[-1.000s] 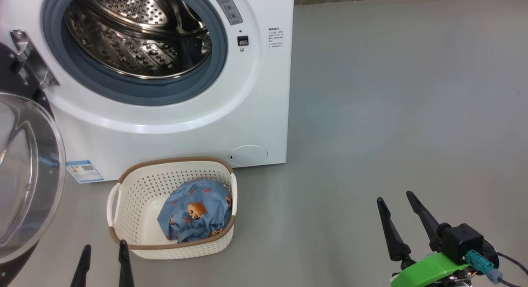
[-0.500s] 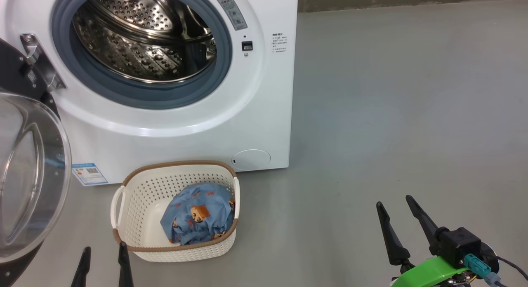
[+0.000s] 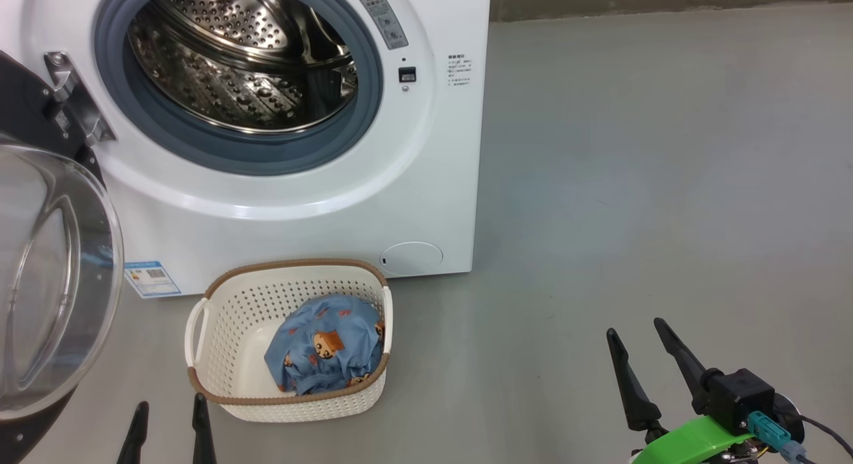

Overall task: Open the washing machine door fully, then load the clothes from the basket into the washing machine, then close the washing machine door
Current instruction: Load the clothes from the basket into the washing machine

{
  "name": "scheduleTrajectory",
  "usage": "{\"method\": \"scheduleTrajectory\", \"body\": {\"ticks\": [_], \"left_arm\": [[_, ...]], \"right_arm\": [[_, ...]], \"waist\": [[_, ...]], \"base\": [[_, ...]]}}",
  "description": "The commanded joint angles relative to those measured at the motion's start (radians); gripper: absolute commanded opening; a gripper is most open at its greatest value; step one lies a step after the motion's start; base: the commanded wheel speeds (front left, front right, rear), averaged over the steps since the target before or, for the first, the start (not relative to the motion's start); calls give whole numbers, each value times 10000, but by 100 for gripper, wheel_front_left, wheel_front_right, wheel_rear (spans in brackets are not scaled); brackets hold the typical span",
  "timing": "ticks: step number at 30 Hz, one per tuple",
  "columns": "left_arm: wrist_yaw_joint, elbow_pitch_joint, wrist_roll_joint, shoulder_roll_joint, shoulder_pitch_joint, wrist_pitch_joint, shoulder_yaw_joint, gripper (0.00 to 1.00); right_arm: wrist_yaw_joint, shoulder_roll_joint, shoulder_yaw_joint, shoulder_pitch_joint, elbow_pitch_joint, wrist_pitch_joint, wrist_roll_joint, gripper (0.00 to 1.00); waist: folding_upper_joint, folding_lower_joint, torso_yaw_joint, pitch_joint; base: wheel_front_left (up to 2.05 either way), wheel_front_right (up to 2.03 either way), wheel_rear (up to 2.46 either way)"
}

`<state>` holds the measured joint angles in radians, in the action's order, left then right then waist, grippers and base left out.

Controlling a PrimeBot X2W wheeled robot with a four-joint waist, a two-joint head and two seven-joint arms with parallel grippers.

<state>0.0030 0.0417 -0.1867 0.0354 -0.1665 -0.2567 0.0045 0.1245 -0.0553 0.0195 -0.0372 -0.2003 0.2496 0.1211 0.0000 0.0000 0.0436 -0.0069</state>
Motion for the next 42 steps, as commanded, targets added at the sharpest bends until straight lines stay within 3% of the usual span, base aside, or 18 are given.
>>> {"method": "scheduleTrajectory", "body": {"ticks": [1,19,42], "left_arm": [[-43,-139,-29,149,175,-51,366,100],[-169,123,-111,149,198,-51,479,100],[-108,-234,84,148,253,-51,760,100]], "right_arm": [[62,25,261,-79,244,122,-74,100],[62,35,225,-11,145,122,-44,100],[62,-1,254,-55,105,122,14,100]], "waist": [[0,0,1,-10],[0,0,61,-101],[0,0,122,116]], "base": [[0,0,0],[21,-21,0],[158,-158,0]]}}
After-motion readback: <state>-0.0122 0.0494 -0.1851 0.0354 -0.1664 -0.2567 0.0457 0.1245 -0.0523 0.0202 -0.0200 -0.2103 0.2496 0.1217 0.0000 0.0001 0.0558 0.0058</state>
